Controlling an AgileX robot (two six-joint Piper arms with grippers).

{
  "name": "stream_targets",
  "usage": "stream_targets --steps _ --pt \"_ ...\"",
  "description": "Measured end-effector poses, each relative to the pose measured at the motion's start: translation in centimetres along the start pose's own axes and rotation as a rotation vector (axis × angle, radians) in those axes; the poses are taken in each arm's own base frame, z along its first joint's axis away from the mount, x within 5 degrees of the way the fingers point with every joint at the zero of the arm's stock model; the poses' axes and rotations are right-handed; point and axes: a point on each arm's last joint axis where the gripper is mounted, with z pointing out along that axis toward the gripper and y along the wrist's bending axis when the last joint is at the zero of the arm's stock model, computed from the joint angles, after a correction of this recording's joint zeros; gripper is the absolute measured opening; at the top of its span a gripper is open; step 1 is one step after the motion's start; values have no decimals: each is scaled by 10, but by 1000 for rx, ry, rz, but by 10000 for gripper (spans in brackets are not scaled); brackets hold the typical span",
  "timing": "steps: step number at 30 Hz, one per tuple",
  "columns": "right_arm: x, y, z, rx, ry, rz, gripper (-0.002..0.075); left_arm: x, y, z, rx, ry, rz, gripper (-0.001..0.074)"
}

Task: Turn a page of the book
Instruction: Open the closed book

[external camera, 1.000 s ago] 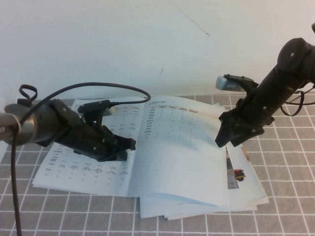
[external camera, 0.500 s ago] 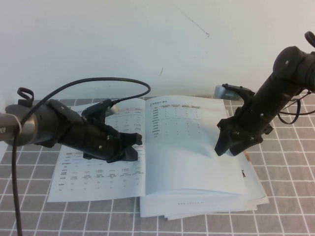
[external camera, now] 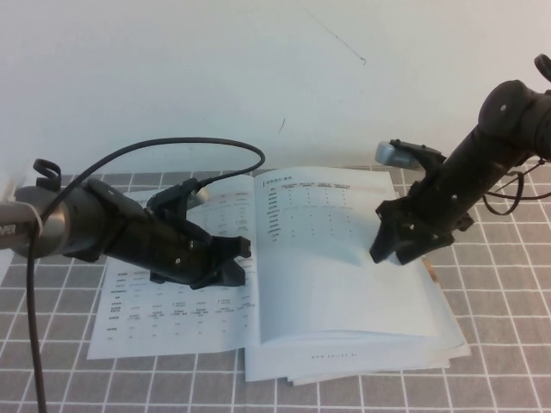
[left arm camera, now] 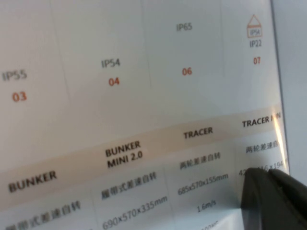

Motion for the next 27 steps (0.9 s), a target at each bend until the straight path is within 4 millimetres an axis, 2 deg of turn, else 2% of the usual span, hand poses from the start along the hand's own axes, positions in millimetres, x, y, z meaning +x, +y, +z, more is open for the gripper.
stream_targets --steps 6,10,21,27 --pt "-6 15 -1 -168 -69 -38 409 3 4 11 32 22 -6 -4" --pt "-6 17 -1 -193 -75 -60 409 3 3 12 57 22 -3 -4" --pt "0 -3 1 29 4 -80 409 3 2 14 87 18 6 -4" --pt "1 -9 2 82 18 -48 408 3 2 14 87 17 22 -4"
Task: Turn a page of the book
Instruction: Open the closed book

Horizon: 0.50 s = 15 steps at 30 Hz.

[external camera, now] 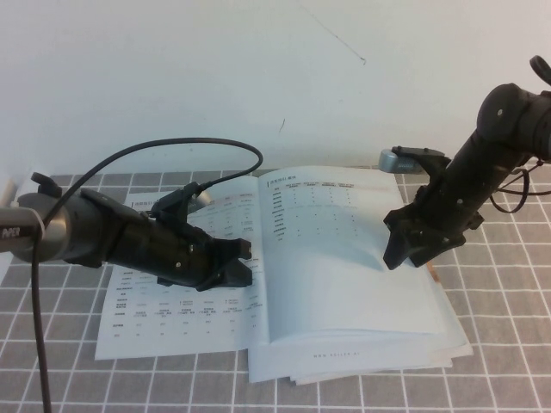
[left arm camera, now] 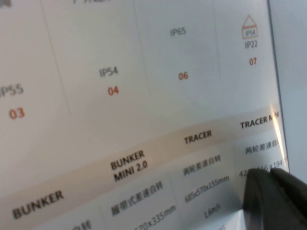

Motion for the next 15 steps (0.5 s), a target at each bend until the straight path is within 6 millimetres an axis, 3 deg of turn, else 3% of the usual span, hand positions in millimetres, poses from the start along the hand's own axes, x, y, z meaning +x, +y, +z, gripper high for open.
stream_targets --steps 9,15 --pt "-1 -4 4 10 -1 56 408 0 0 0 1 -1 5 -4" --pt "-6 -2 10 -153 -45 43 408 0 0 0 1 -1 12 -4"
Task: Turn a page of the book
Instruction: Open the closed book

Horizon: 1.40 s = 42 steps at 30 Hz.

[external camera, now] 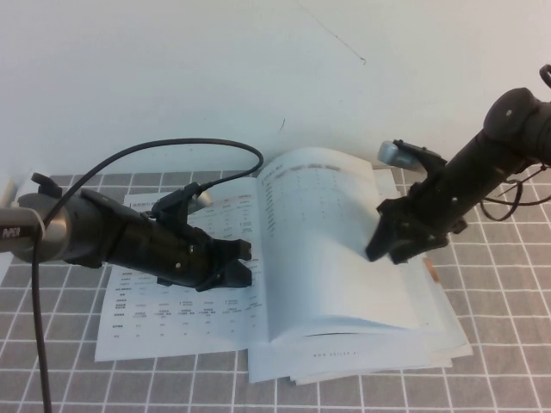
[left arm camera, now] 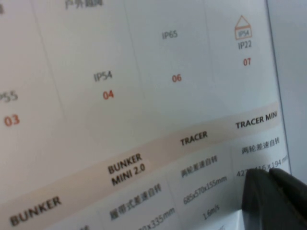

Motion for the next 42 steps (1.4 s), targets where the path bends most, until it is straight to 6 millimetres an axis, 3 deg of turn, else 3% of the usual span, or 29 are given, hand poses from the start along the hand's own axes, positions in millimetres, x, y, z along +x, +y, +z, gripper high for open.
stream_targets --steps 6,18,26,34,38,42 --pt "-8 17 7 -187 -83 -10 408 0 0 0 0 0 0 -4" --pt "-17 54 -26 -415 -193 -127 408 0 0 0 1 -1 -4 -4" --pt "-23 64 -33 -540 -286 -160 408 0 0 0 2 -2 -3 -4" --pt "-24 66 -35 -560 -306 -166 408 -8 -5 -3 13 -16 21 -4" --pt "-24 66 -35 -560 -307 -169 407 -19 -19 -19 -4 -61 101 -4" --pt "-24 66 -35 -558 -306 -170 408 -30 -36 -50 -65 -151 188 -4"
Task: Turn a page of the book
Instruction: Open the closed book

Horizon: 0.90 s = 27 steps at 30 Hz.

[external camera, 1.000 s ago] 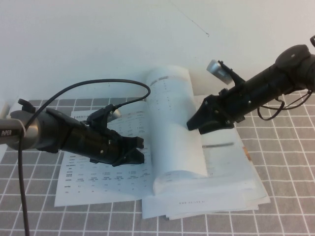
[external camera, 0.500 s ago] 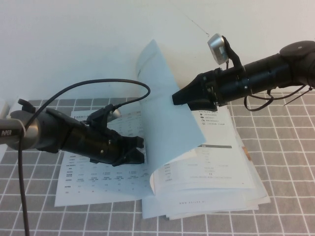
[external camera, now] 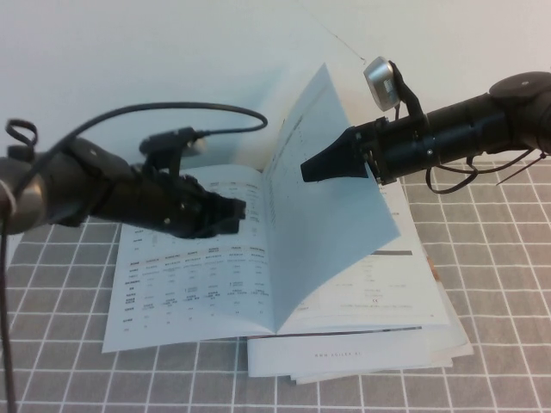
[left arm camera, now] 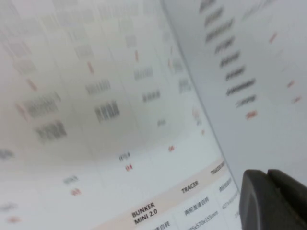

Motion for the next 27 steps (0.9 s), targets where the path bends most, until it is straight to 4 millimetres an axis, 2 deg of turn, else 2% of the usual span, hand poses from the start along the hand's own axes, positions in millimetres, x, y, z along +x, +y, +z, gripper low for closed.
stream_targets --steps 4,6,9,14,21,25,27 --pt "0 0 0 0 0 7 407 -9 -15 -31 -41 -30 136 -4" --pt "0 0 0 0 0 23 407 -8 -29 -46 -41 -10 245 -4" --pt "0 0 1 0 3 33 407 0 -59 -58 -16 32 458 -4" --pt "0 0 1 0 3 37 407 28 -112 -62 22 84 788 -4" --pt "0 0 1 0 3 39 407 71 -157 -76 -2 0 965 -4" --pt "0 0 1 0 3 39 407 101 -181 -76 47 -58 1099 -4" --pt "0 0 1 0 3 39 407 118 -195 -70 70 -105 1229 -4"
